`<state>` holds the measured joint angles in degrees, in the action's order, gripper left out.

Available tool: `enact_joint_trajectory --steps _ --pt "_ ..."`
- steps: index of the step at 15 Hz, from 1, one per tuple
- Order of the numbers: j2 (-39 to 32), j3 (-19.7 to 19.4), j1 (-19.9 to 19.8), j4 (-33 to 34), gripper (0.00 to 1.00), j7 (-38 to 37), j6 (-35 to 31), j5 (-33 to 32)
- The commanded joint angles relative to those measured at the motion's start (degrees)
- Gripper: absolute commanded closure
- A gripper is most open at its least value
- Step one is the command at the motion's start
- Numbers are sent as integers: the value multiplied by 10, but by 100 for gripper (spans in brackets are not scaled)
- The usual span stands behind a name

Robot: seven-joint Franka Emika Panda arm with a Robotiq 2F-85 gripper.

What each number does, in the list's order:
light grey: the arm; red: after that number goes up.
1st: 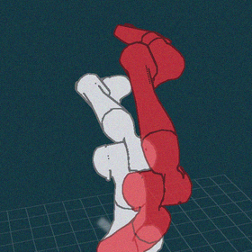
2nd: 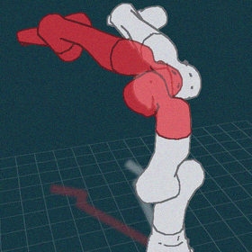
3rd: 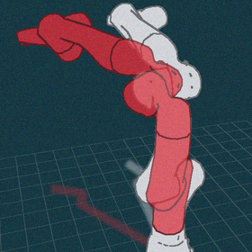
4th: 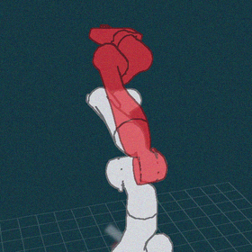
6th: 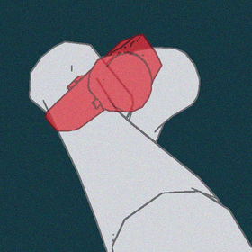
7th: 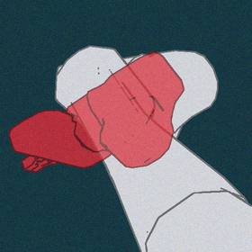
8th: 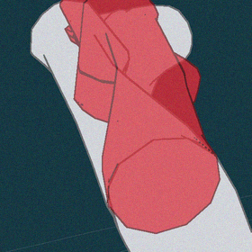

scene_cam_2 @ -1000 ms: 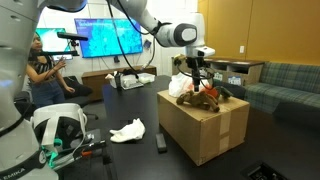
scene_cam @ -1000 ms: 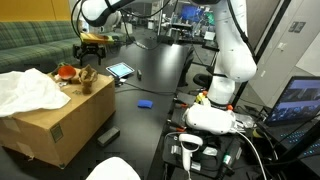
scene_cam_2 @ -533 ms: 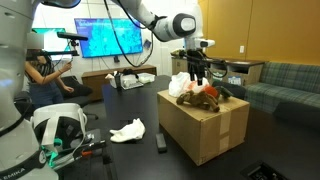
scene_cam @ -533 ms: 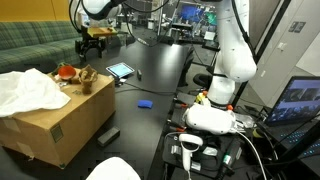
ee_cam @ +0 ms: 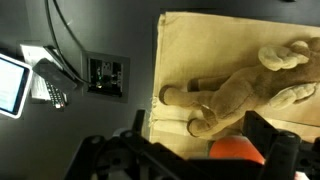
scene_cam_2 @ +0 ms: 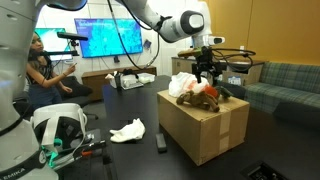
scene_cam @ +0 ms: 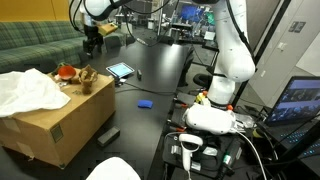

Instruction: Remove the blue object from the box and replace it with the brown toy, remove the orange plush toy and replace it with the gray duster, remove the white plastic from the box and replace it with the towel

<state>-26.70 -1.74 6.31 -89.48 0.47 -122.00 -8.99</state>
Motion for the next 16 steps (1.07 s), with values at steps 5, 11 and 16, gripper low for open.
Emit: enact_joint_trajectory --steps 5,11,16 --pt "-63 31 -24 102 0 165 15 -22" --pt "-125 47 -13 203 0 145 70 -3" --pt "-181 59 -5 279 0 133 102 15"
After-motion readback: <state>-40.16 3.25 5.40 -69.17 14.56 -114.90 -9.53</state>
